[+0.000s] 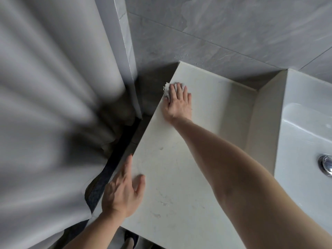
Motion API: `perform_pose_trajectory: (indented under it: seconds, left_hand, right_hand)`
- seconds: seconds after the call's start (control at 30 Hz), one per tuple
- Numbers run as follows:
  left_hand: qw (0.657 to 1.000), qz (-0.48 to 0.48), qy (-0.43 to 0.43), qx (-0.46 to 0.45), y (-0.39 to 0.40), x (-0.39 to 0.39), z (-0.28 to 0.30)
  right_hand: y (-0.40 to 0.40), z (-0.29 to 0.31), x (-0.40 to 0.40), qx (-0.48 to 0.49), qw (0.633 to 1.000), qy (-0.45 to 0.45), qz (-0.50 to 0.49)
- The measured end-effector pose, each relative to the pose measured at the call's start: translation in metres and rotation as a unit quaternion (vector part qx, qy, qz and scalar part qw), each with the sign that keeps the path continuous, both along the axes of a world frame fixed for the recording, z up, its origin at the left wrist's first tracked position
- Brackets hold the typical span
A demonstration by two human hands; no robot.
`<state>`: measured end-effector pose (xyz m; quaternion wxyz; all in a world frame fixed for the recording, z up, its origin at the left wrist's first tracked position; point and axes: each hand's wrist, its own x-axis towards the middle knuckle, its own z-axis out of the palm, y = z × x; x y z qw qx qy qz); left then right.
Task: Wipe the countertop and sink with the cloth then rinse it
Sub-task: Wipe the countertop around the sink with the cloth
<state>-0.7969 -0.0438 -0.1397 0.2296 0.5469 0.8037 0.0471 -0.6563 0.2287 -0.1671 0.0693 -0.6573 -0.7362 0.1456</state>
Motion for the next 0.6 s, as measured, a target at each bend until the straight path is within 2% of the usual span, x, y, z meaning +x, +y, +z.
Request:
perform_pose_trajectory:
  seconds: [0.07,0.37,0.53,0.6]
  left_hand:
    - [1.0,0.0,-0.005,-0.003,0.0,0.001,0.002]
    - [1.0,0.006,-0.017,-0.006,0.0,0.001,0.005]
    - [1.0,0.006,-0.016,-0.011,0.001,-0.001,0.003]
    - [1.0,0.004,-0.013,-0.014,0.001,-0.001,0.001]
  right_hand:
    - [-0.004,-0.003,0.029,0.002,1.0,0.001,0.004]
    - [0.001,-0.006,0.197,-0.001,0.98,-0.05,-0.194]
    - [0.028,-0.009,0.175,0.019,0.946,-0.021,-0.322]
    - [0.044,-0.007,0.152,0.013,0.942,0.0,-0.336]
